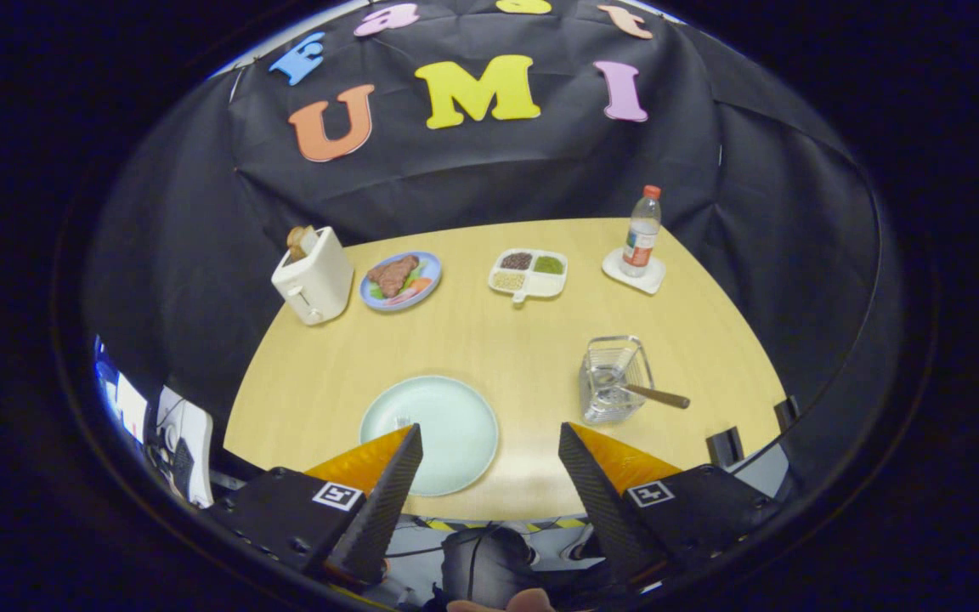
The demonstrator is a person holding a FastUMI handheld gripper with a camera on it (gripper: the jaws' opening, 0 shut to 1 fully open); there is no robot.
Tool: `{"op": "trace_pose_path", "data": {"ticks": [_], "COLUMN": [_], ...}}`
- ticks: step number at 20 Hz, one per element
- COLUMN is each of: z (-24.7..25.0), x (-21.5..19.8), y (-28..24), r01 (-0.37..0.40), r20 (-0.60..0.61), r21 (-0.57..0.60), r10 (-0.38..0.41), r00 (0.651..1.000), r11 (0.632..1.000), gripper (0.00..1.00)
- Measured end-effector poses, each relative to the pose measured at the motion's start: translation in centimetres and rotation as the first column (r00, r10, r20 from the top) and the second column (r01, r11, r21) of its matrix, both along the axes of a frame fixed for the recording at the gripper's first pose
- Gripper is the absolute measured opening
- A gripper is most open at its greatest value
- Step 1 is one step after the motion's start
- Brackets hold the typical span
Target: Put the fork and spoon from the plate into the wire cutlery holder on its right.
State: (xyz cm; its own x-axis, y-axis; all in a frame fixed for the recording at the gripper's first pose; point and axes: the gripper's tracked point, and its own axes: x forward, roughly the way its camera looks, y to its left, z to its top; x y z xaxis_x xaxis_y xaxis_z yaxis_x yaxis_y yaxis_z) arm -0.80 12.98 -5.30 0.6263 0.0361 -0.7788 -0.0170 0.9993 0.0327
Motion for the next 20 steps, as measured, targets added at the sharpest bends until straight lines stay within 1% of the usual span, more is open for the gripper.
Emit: {"op": "trace_pose_path", "data": {"ticks": [2,4,8,11,14,20], "z": [-0.4,-1.9,-6.9,-10.2,-13.1,-15.7], "x": [0.2,-0.3,-1.0,-0.8,-0.2,-0.2], "y": [1.4,2.9,6.3,8.0,8.4,10.3], "r01": [-0.026,-0.041,-0.067,-0.062,-0.042,-0.077], "r20": [-0.013,-0.023,-0.122,-0.187,-0.234,-0.279], "r21": [-0.011,-0.024,-0.006,0.019,0.004,-0.007], "r10": [0.026,0.041,0.066,0.064,0.042,0.072], "r00": [1.000,0.999,0.990,0.980,0.971,0.958], "r11": [1.000,0.999,0.998,0.998,0.999,0.997], "gripper": [0.97,0.97,0.97,0.97,0.97,0.95]}}
